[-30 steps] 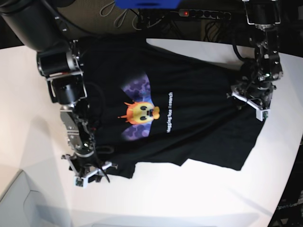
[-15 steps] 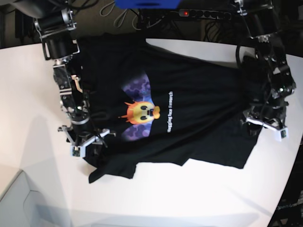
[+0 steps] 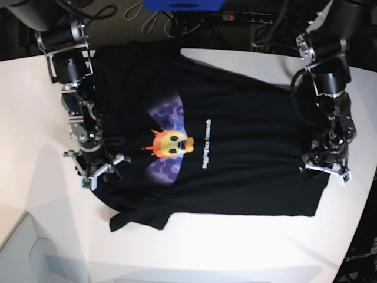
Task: Layout the t-shirt on the table in an organized manner, then fold the t-shirt properly
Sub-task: 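Smooth the shirt with both grippers, pulling its edges apart, then release the shirt and raise both grippers toward the collar and hem corners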
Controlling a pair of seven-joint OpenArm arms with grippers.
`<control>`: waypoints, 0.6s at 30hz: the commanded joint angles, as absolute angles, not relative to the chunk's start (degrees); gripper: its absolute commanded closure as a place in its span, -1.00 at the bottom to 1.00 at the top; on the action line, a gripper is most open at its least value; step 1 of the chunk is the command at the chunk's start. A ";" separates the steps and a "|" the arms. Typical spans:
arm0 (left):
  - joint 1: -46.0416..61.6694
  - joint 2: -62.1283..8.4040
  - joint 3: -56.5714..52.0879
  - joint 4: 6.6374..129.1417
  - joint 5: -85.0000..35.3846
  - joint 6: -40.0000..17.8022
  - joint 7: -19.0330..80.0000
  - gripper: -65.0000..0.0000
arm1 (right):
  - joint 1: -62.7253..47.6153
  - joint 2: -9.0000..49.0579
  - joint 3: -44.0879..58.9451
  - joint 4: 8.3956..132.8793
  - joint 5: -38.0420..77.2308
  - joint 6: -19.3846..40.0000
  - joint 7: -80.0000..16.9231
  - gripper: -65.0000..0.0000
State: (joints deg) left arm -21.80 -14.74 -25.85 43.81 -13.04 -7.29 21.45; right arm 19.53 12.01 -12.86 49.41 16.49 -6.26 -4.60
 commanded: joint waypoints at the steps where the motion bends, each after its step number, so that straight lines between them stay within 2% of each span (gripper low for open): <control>1: -22.20 -15.25 -25.98 43.74 -11.47 -5.93 22.46 -0.14 | 21.85 12.62 -12.62 48.31 16.66 -6.90 -6.11 0.33; 9: -22.46 -16.22 -26.33 45.76 -10.59 -5.93 22.29 -0.14 | 32.04 12.18 -12.62 40.66 16.66 -6.90 -6.02 0.33; 14: -22.02 -15.78 -26.07 56.22 -10.59 -5.93 22.46 -0.13 | 37.85 11.03 -12.62 38.02 16.66 -6.90 -6.02 0.33; 18: -18.42 -14.64 -26.42 68.53 -10.68 -6.02 30.11 -0.14 | 38.73 11.38 -12.62 41.98 16.66 -6.99 -6.73 0.33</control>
State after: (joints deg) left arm -17.78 -14.06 -26.26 67.94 -10.46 -5.91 32.16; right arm 36.84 10.76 -12.82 40.75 16.71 -6.57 -8.32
